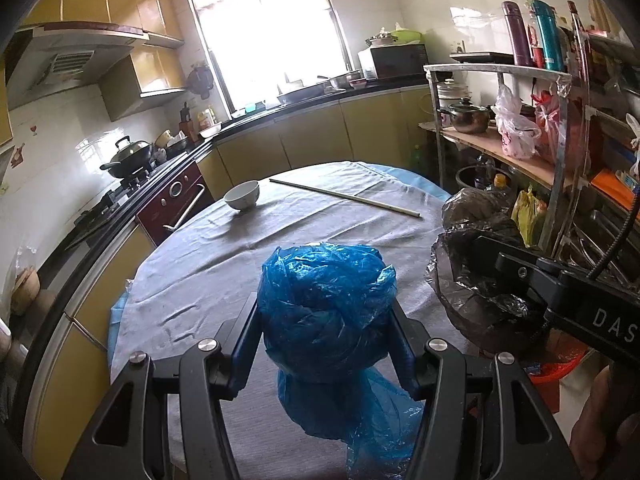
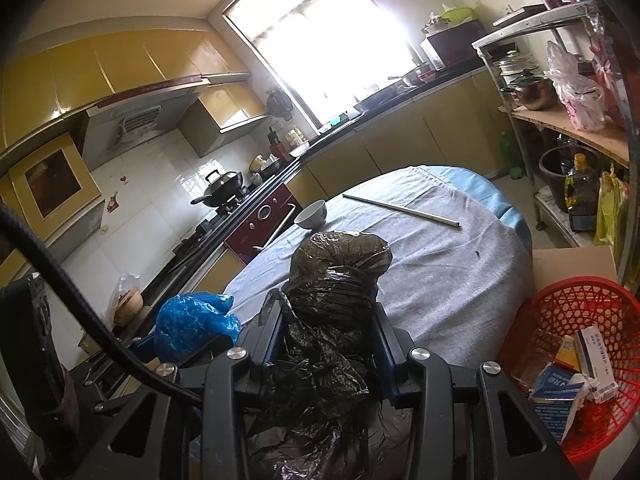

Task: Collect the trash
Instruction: 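Lift the blue bag and black bag bundle and carry them toward the red basket, then lower the blue bag and black bag into the red basket and open both grippers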

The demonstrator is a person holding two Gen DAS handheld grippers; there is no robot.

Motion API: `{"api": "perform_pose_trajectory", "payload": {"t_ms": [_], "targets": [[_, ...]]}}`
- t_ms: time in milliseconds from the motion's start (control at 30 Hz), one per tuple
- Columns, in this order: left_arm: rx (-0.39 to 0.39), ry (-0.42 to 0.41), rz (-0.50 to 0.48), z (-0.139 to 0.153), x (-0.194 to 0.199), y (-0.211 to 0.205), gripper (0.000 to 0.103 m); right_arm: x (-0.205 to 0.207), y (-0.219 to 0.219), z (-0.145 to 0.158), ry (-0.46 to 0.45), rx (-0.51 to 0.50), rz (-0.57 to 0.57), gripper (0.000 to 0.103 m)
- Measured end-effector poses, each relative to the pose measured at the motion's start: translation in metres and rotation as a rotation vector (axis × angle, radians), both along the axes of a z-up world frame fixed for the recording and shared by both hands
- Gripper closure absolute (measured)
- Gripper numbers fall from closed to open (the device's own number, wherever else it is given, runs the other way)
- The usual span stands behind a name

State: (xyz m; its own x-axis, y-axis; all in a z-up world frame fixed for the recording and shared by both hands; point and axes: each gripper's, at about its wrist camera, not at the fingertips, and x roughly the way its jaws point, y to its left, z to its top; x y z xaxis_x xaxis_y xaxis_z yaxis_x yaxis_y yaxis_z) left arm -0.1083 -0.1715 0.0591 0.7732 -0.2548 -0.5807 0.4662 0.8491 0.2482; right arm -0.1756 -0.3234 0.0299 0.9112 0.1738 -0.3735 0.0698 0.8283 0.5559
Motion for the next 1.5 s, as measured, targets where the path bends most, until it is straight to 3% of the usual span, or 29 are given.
{"api": "perform_pose_trajectory", "payload": {"t_ms": [1500], "targets": [[0.039, 0.038, -0.150, 0.000, -0.018, -0.074, 0.043, -0.046, -0.052, 0.001, -0.002, 0.030, -0.126, 0.059]]}}
